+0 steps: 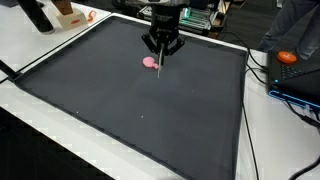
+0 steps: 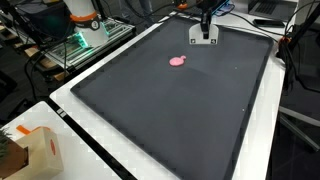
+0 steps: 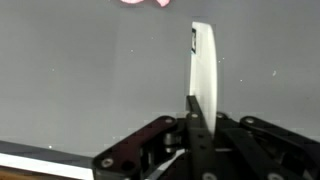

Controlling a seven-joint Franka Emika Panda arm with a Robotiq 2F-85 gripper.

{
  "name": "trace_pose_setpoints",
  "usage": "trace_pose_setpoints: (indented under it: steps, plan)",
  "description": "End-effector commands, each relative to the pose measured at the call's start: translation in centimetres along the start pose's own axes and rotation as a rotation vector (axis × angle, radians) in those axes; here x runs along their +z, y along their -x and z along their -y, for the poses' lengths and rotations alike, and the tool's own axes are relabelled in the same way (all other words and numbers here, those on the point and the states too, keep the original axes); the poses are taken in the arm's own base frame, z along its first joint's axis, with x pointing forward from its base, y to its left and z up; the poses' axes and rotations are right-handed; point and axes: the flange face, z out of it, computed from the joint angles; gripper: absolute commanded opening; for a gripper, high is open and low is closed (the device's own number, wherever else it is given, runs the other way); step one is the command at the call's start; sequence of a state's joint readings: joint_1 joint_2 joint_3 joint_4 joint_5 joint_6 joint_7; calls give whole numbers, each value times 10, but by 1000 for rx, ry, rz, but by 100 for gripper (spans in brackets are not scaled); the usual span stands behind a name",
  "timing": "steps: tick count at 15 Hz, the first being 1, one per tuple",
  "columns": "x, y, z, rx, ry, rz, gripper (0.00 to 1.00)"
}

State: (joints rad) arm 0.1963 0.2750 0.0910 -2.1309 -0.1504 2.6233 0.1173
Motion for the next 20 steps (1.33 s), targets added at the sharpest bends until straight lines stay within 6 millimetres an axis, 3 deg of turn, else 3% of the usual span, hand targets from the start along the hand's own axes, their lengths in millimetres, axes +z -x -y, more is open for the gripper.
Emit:
trace_pose_setpoints:
  steps: [1,4,8,14,20]
  plan:
    - [-35,8,19,13,87,24,1]
    - [-55,4,43,-2,179,81,1]
    - [-63,-4,72,-35,279,200,1]
    - [-42,-21,96,-79,350,369,1]
    - [-4,-35,106,-94,378,452,1]
